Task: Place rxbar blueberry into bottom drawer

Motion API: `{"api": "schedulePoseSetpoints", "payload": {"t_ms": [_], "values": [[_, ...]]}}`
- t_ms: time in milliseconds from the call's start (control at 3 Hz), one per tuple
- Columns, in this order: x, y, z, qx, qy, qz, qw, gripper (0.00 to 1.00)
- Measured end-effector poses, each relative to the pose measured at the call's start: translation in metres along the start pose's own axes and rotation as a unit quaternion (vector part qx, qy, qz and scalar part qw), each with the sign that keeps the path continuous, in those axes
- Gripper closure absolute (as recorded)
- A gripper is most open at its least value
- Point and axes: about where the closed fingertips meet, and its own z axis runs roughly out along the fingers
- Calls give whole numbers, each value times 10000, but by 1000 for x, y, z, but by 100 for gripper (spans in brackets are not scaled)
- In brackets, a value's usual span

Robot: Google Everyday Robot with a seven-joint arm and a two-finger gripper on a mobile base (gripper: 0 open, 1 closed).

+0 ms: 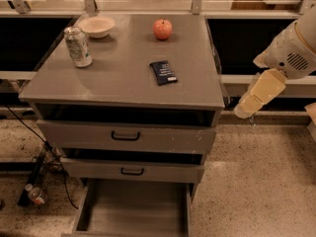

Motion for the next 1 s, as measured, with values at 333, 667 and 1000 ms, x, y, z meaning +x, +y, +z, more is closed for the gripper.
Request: {"api": "schedulePoseSetpoints", "payload": {"t_ms": [333,667,1000], "values": [[0,0,0,0,0,0,10000,0],[4,-3,3,-5,343,226,9992,0],[5,-13,11,44,831,719,9939,0]]}}
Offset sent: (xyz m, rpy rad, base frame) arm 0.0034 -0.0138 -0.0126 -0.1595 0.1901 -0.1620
